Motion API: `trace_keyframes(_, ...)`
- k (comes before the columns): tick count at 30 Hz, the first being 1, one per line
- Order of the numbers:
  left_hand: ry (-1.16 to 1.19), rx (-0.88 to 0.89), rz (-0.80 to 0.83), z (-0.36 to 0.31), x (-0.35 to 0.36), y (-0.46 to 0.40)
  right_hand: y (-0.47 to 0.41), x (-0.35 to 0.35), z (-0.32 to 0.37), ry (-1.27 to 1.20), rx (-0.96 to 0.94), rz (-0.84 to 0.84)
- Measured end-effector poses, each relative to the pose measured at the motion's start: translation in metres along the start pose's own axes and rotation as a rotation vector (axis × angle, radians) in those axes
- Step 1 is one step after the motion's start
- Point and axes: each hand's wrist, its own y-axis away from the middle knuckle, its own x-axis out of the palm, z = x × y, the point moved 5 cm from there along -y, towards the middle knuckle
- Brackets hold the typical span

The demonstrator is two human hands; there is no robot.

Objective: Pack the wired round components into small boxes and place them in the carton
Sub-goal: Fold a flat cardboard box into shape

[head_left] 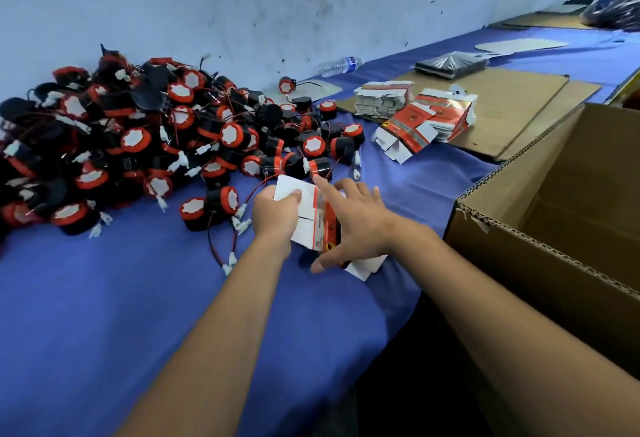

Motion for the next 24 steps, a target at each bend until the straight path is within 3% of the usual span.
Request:
trace_keyframes(4, 0.101, 0.024, 0.068, -0.014, -0.037, -0.009, -0.016, -0.004, 0.034, -0.048, -0.124, -0.105)
trace_keyframes(7, 0.143, 0.036, 0.104, -0.014, -0.085, -0.013, -0.034, 0.004, 0.074, -0.053, -0.235, -0.046)
trace_keyframes(15, 0.096, 0.119, -0.205, 0.04, -0.284, 0.001, -0.074, 0.057, 0.229, -0.35, -0.553, -0.163)
trace_keyframes(18, 0.2, 0.1, -0.306, 0.065, -0.333, 0.018, -0.081, 0.081, 0.268, -0.587, -0.553, -0.153)
trace_keyframes(21, 0.406, 0.1, -0.258, 0.08, -0.34, 0.027, -0.082, 0.108, 0.278, -0.862, -0.426, -0.151)
trace_keyframes(24, 0.406, 0.129, -0.201, 0.08, -0.334, 0.026, -0.083, 0.125, 0.278, -1.04, -0.338, -0.077)
